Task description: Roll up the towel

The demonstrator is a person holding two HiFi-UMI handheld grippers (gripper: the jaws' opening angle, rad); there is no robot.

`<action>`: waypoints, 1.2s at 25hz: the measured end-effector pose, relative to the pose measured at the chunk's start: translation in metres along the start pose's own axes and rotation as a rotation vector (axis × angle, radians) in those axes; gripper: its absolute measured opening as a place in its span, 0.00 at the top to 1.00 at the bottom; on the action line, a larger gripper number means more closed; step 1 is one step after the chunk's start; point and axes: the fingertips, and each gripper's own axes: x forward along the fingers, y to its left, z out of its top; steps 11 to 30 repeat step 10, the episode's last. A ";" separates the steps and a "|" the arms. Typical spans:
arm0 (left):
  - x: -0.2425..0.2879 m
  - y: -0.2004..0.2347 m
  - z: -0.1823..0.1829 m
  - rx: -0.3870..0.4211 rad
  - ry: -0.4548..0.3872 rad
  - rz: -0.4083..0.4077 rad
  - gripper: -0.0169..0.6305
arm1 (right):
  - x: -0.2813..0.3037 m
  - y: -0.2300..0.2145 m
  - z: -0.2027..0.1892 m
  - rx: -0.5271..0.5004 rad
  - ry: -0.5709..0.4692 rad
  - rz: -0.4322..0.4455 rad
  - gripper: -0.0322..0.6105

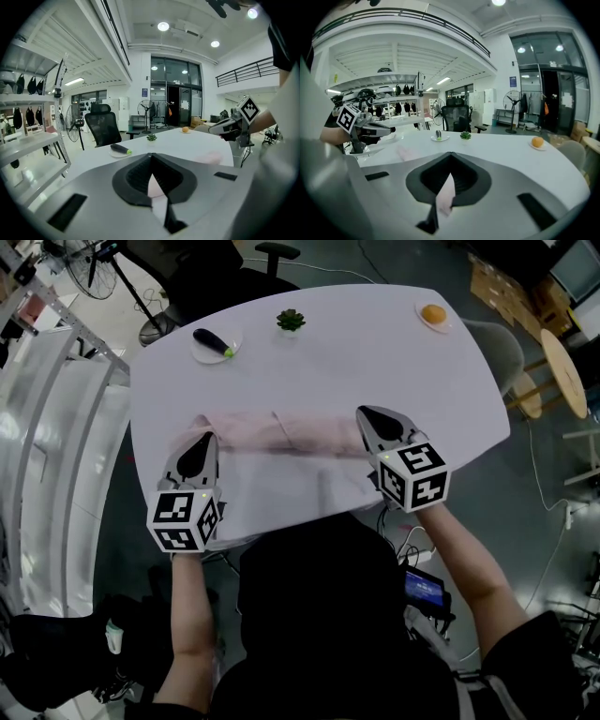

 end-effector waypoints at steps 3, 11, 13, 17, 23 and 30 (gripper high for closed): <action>0.000 -0.001 -0.003 0.006 0.009 -0.001 0.95 | 0.000 -0.001 -0.003 -0.001 0.004 -0.006 0.94; -0.003 0.003 -0.007 0.012 0.028 -0.005 0.95 | 0.001 0.007 -0.007 -0.001 0.022 0.005 0.94; -0.003 0.003 -0.007 0.012 0.028 -0.005 0.95 | 0.001 0.007 -0.007 -0.001 0.022 0.005 0.94; -0.003 0.003 -0.007 0.012 0.028 -0.005 0.95 | 0.001 0.007 -0.007 -0.001 0.022 0.005 0.94; -0.003 0.003 -0.007 0.012 0.028 -0.005 0.95 | 0.001 0.007 -0.007 -0.001 0.022 0.005 0.94; -0.003 0.003 -0.007 0.012 0.028 -0.005 0.95 | 0.001 0.007 -0.007 -0.001 0.022 0.005 0.94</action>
